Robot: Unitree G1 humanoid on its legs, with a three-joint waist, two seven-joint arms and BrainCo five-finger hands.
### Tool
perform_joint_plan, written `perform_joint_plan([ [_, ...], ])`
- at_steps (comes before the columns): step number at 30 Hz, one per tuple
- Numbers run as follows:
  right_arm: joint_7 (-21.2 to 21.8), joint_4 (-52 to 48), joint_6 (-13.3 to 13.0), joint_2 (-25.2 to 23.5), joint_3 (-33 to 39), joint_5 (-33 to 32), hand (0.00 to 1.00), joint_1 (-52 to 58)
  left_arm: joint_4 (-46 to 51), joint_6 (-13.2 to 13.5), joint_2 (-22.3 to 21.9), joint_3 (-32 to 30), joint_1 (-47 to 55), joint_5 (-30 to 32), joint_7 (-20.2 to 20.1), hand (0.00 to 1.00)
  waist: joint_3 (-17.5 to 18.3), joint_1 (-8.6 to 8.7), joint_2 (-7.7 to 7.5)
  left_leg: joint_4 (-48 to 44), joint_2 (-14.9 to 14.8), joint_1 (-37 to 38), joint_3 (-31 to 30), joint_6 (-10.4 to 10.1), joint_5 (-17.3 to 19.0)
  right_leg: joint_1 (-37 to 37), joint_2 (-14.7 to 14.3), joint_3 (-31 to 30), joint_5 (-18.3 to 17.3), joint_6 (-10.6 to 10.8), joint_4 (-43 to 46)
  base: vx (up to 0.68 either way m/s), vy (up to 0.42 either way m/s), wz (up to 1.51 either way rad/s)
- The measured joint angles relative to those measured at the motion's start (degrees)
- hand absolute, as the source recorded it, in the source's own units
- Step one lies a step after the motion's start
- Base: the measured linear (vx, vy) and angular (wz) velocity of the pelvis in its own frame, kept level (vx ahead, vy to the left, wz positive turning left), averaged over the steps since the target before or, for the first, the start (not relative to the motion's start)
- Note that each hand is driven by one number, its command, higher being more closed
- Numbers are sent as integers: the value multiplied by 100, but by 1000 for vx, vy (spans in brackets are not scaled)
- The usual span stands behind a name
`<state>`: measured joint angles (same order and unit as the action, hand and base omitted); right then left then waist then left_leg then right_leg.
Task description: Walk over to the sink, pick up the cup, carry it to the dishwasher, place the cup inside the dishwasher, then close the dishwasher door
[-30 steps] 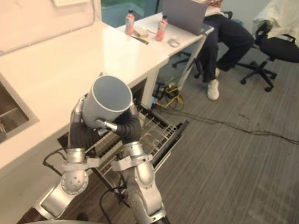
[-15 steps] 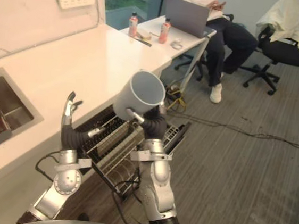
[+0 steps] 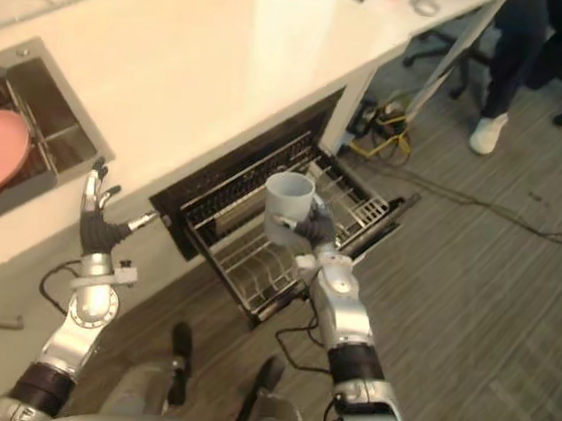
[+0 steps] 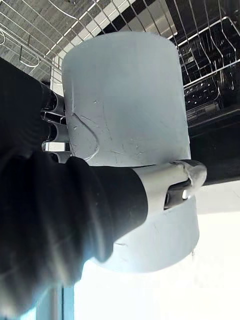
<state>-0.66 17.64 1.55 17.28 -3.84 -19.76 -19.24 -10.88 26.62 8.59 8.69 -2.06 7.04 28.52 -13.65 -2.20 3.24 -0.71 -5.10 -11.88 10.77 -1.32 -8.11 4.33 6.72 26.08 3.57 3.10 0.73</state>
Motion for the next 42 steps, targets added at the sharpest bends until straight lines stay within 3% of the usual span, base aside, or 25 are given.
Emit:
perform_joint_plan([
  [5,379,1142,312,550,-30,238,100,-696,247,221,270,-234,-1,-959,-1256,0,-253,-103,260,294,50,-51,-308,-13,-277,135,26,255,-99,-7,221,-19,-1,24],
  [9,752,1880,455,1019,-50,500,100,-1378,564,344,402,-460,2,-1916,-2422,0,-622,-271,491,393,49,-130,-611,-29,-440,234,58,479,-255,-10,539,-27,-35,30],
  [10,918,2215,543,1162,-62,612,100,-1723,623,344,483,-458,5,-2200,-2858,0,-673,-379,571,387,45,-234,-673,-49,-483,393,106,539,-352,-47,747,-31,-70,26],
  [11,979,2329,588,1220,-66,633,100,-1855,540,237,491,-444,11,-2299,-2994,0,-705,-397,624,390,47,-266,-725,-46,-510,424,121,578,-386,-48,812,-17,-65,28],
  [14,1313,2813,663,1356,-281,732,100,-2264,473,360,460,-641,29,-2857,-3449,0,-823,-529,738,421,48,-365,-873,-60,-586,598,188,648,-573,-84,1142,5,-89,22],
  [17,1694,3130,778,1299,-516,1011,100,-2300,474,447,493,-631,44,-2992,-3509,0,-881,-640,796,504,85,-395,-995,-70,-663,713,301,763,-791,-95,1472,40,-101,23],
  [22,1957,3572,904,1104,-680,1121,100,-2426,599,576,442,-553,45,-2994,-3339,0,-1017,-652,894,504,155,-423,-1147,-86,-669,792,461,873,-1076,-67,1856,33,-80,16],
  [23,1961,3572,926,1086,-679,1118,0,-2427,641,579,425,-532,46,-2994,-3278,0,-1034,-650,902,504,165,-426,-1173,-92,-670,791,479,898,-1102,-68,1888,40,-83,20],
  [25,2068,3576,987,1000,-678,1112,0,-2433,860,575,409,-403,77,-2995,-3078,0,-1113,-658,880,505,177,-426,-1233,-112,-666,786,514,947,-1185,-69,1984,39,-85,16],
  [30,2117,3577,963,828,-669,1077,0,-2466,1574,395,397,-154,450,-3054,-3009,0,-1196,-652,775,504,200,-426,-1276,-124,-673,763,570,1025,-1275,-61,2063,50,-87,10],
  [38,1766,3472,690,511,-459,814,0,-2387,2159,36,364,557,502,-3039,-2966,0,-1243,-420,654,507,222,-281,-1321,-145,-671,559,572,1081,-1292,-46,2009,22,-67,4],
  [40,1627,3083,650,429,-415,746,0,-2200,2204,-52,374,618,536,-2907,-2887,0,-1210,-402,578,510,186,-222,-1248,-171,-650,486,504,1057,-1256,-51,1895,-6,-70,-11],
  [42,1505,2499,603,292,-390,550,0,-1831,2335,-129,398,744,649,-2729,-2876,0,-1098,-376,400,511,130,-200,-1198,-205,-617,452,414,1001,-1194,-61,1748,15,-80,-18],
])
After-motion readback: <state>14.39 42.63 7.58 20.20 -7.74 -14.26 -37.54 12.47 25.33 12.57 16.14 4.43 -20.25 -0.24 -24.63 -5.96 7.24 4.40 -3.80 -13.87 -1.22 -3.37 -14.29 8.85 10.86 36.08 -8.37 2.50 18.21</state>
